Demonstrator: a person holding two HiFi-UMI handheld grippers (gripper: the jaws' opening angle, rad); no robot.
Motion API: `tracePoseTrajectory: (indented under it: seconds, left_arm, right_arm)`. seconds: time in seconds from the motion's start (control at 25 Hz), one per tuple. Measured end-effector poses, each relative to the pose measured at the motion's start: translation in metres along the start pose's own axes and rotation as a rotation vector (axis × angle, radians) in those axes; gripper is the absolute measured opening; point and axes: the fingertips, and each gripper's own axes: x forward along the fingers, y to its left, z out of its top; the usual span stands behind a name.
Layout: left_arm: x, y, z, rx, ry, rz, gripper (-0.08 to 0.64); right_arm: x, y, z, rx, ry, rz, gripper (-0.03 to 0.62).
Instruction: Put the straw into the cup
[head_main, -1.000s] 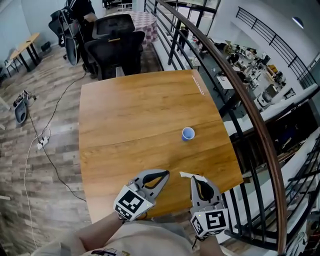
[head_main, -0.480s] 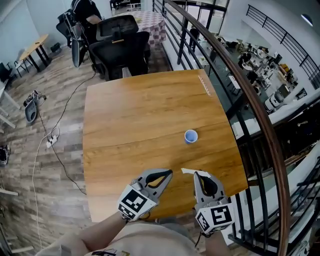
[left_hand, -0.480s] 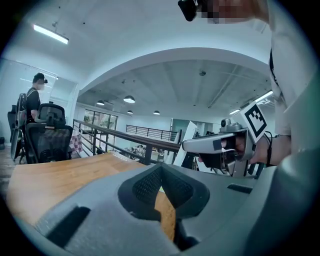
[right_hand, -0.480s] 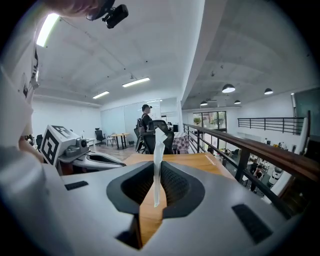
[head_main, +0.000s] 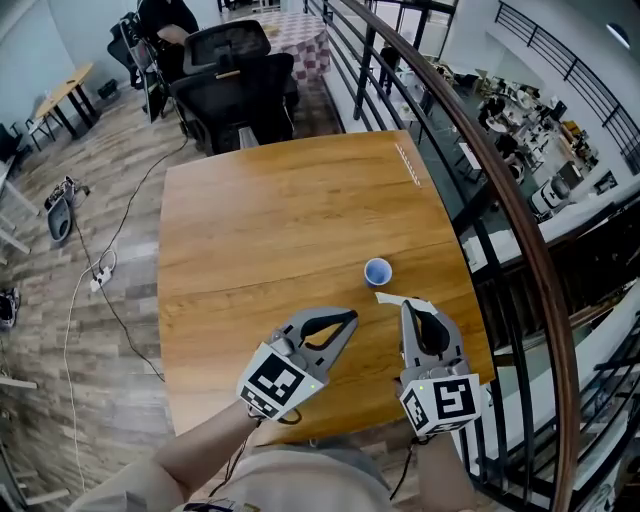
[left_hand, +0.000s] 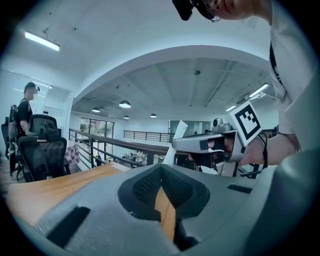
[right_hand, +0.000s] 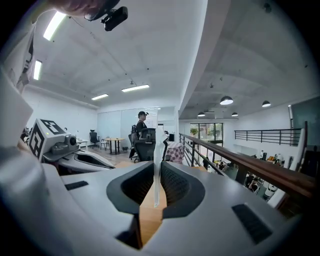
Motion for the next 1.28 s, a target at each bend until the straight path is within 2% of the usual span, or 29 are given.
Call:
tracePoseTrajectory:
  seconds: [0.32,0.56,0.68,0.88,1.28]
  left_arm:
    - [0.041,0.039,0.036,0.050,-0.078,0.039,0.014]
    - [0.068,0.062,0.028,0.056,-0.060,0.069,0.014]
    - [0.080,0.069,0.011,0.058,-0.033,0.086,0.014]
    - [0.094,0.079,-0.030,0.015,0.018,0.090,0.014]
    - [0.123,0.085,-0.118,-0.060,0.121,0.064,0.012]
  right_arm:
    - [0.043,-0.025,0.012,-0.041,-0.022,-0.035,0.049]
    - [0.068,-0.040,-0.004,-0.030,-0.008,-0.060,0.049]
    - [0.081,-0.048,-0.022,-0.024,0.008,-0.059,0.049]
    - [0.104,-0.058,-0.062,-0.008,0.056,-0.067,0.049]
    - [0.131,-0.083,-0.145,0.048,0.095,-0.108,0.049]
